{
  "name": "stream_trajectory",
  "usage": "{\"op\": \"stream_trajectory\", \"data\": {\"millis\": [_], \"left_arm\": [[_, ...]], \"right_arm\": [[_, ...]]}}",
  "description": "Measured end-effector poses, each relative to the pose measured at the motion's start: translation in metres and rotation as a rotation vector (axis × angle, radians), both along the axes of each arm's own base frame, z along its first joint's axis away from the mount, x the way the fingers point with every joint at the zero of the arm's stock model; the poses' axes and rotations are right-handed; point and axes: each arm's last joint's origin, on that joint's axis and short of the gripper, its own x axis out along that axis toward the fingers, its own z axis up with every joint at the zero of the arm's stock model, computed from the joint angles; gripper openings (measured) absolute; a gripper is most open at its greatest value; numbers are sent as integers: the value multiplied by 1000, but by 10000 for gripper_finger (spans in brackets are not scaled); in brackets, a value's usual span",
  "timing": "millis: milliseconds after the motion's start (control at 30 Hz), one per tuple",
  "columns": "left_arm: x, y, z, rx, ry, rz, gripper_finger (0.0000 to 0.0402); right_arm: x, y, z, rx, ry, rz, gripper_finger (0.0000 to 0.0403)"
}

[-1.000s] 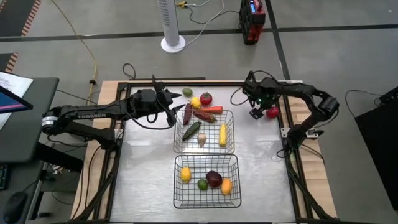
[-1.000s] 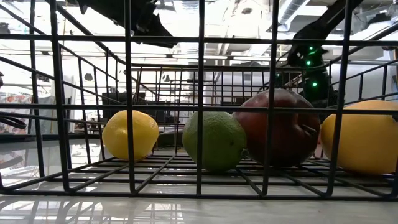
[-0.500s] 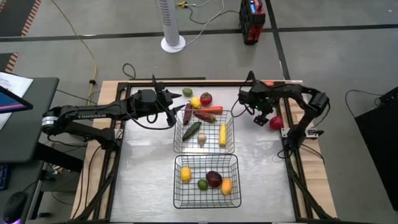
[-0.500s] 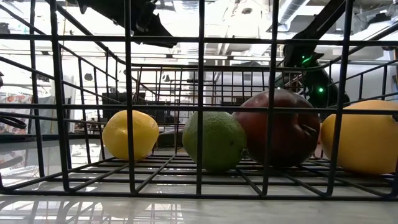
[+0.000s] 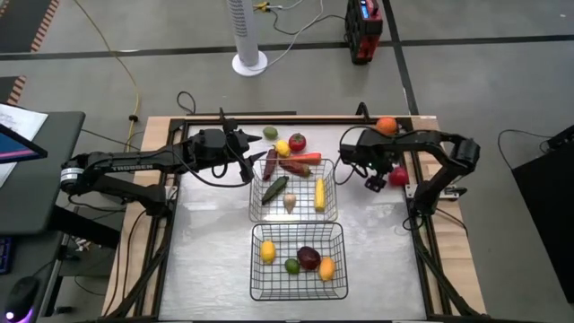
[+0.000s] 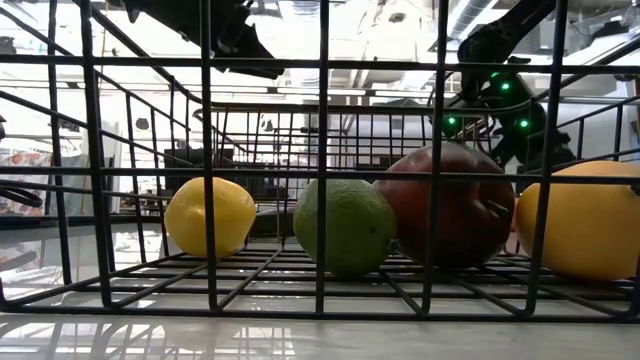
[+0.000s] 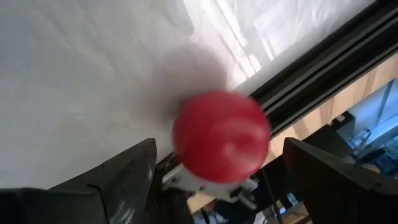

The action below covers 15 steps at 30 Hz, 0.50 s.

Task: Sort produce into baskets
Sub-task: Put the tomato into the bottom wire basket

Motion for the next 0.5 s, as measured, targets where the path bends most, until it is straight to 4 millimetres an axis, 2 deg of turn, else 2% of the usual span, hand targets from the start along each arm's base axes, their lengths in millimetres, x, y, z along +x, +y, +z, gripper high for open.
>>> {"op": "stream_trajectory", "data": {"millis": [267,500], "left_arm": [[-1,0,-1,-7,14,1,208],[-1,0,-3,-12,26,2,208]], "right_arm": [[-13,1,-12,1,46,-44,376],[-27,2,-11,-15,-36,-94,373]]}}
